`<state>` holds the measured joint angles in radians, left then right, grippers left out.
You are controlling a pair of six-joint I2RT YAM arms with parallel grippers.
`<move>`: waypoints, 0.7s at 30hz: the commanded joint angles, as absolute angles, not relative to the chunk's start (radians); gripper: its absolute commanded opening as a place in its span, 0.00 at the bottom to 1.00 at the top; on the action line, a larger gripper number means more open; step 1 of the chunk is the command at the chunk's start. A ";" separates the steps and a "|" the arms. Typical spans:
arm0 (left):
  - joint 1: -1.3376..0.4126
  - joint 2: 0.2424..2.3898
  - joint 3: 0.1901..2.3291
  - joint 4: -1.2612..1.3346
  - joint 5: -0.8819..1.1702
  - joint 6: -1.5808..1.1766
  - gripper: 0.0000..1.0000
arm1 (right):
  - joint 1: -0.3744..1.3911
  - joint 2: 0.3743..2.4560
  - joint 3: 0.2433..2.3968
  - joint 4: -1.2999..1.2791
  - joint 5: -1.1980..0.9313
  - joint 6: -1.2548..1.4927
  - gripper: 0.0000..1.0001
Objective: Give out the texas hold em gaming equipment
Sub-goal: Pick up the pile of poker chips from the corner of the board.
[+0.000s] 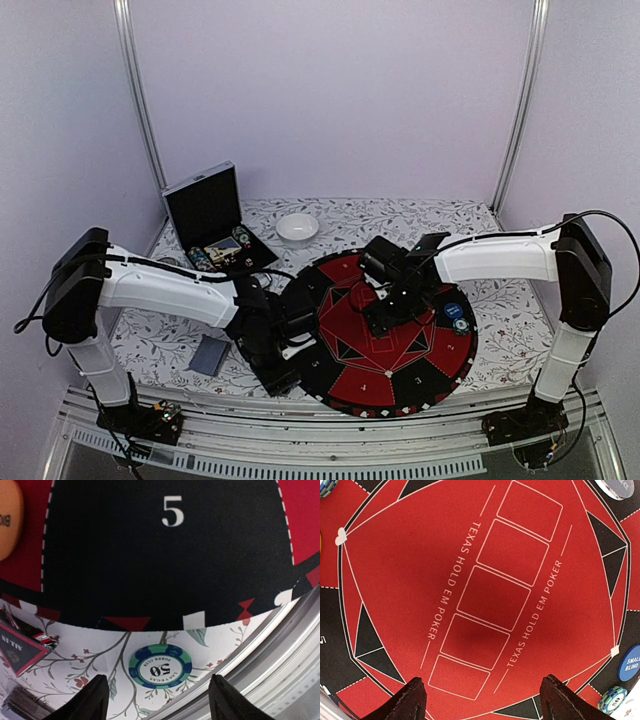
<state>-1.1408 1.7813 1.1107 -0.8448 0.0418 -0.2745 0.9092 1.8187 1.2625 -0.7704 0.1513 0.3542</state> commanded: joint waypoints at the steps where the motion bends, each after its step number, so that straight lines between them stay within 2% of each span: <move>1: -1.163 1.803 1.084 -0.816 0.041 -0.278 0.71 | 0.909 1.809 1.246 -0.749 0.153 0.350 0.80; 11: -1.234 1.848 1.073 -0.766 -0.013 -0.261 0.68 | 0.908 1.821 1.235 -0.748 0.137 0.352 0.80; 21: -1.245 1.835 1.060 -0.739 0.005 -0.259 0.48 | 0.909 1.835 1.232 -0.749 0.132 0.354 0.80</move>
<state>-1.2263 1.8133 1.0958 -0.7822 -0.0174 -0.2619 0.9092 1.8191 1.2453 -0.7582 0.1421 0.3538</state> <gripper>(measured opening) 0.500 0.797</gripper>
